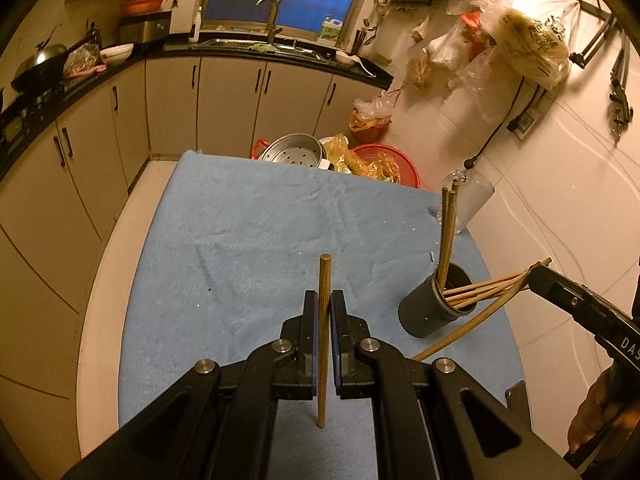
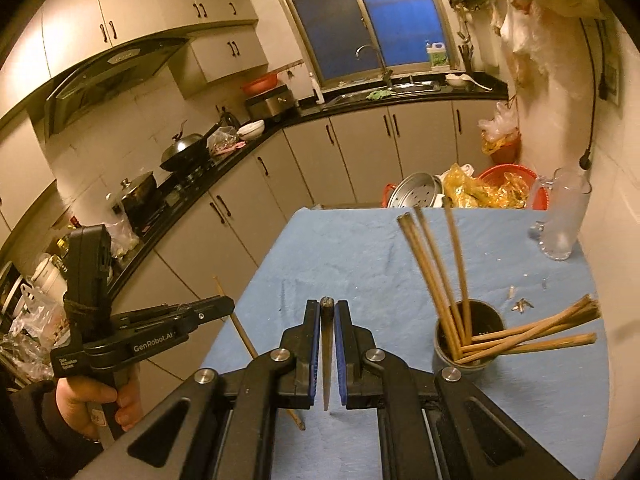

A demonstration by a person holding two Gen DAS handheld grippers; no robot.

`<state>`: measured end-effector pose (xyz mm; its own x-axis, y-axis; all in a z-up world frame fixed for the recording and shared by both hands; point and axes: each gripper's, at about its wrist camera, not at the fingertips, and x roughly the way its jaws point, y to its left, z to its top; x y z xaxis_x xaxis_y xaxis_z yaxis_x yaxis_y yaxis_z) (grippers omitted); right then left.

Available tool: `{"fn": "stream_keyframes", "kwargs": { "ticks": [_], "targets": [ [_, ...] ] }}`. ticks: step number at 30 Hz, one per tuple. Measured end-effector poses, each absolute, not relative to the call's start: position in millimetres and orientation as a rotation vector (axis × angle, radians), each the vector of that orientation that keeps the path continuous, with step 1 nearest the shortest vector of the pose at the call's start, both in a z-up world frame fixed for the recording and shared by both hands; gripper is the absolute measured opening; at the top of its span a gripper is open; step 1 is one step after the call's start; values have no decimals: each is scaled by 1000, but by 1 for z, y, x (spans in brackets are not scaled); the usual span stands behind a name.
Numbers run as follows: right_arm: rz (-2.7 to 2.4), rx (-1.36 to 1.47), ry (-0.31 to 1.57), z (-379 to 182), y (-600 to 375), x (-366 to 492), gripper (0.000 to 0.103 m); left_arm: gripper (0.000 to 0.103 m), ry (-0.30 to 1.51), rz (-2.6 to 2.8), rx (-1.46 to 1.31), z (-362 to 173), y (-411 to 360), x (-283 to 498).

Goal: Organize utensils
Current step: 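Lift the held chopsticks toward the black cup with both tools, then carry the held chopsticks over the black cup with both tools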

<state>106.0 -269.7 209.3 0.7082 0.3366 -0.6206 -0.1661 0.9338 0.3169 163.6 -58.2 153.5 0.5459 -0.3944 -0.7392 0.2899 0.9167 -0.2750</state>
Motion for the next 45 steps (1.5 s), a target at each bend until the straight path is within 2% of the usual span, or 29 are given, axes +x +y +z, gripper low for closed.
{"fn": "stream_keyframes", "kwargs": {
  "ticks": [15,45],
  "targets": [
    [248,270,676,235,-299,88,8,6,814,-358,2,175,-82,154],
    [203,270,534,295,-328,65,8,6,715,-438,33,221,-115,148]
  ]
}}
